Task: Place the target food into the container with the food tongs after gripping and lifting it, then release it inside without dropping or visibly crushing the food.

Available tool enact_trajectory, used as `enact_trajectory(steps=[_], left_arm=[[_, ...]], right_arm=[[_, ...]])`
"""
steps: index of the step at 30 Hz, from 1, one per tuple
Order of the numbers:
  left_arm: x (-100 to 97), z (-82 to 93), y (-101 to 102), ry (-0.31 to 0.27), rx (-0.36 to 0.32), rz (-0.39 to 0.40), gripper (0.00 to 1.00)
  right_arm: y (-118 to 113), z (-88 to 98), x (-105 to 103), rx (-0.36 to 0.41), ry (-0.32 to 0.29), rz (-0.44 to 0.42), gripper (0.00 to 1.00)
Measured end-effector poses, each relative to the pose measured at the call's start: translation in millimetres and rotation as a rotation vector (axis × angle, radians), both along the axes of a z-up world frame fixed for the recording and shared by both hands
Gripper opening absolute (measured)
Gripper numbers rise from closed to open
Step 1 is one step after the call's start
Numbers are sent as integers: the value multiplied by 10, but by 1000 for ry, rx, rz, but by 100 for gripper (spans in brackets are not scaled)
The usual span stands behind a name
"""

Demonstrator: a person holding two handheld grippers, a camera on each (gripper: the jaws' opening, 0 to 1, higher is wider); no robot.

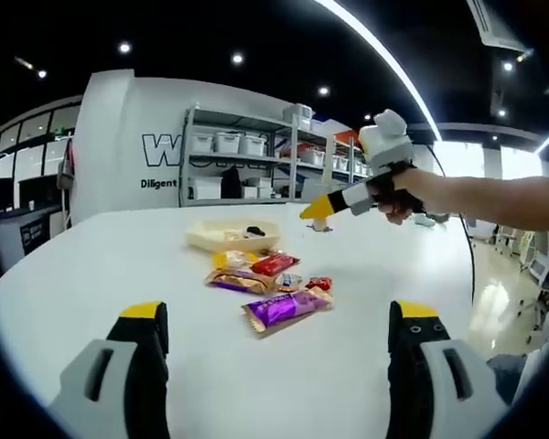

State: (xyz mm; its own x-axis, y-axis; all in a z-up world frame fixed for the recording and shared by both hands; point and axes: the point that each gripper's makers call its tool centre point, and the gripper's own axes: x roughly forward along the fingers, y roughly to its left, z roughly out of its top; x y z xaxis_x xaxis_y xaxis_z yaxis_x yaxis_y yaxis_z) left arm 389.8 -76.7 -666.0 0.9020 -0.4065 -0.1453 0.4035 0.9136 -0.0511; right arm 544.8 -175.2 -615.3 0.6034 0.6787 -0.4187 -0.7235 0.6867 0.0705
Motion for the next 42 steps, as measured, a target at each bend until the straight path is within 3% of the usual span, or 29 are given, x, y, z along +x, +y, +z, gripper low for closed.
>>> enact_trajectory(steps=[3,9,16,28,32,42], left_arm=[[14,-28,32,9,-18,8,98],[16,-32,43,5,-29,11,98],[11,-77,16,16,-23,4,98],[16,-109,6,20,-1,6,97],[10,-125,1,22,18,4,97],[2,-117,14,23,-1,4,97]], right_arm=[[61,60,13,35,9,-3,16],[81,-48,87,8,20,-14,15],[46,-221,105,4,66,-29,15],[272,-650,-113,-40,123,26,16],[228,-746,-124,-51,143,32,16],[-40,-736,-186,-58,142,14,17]])
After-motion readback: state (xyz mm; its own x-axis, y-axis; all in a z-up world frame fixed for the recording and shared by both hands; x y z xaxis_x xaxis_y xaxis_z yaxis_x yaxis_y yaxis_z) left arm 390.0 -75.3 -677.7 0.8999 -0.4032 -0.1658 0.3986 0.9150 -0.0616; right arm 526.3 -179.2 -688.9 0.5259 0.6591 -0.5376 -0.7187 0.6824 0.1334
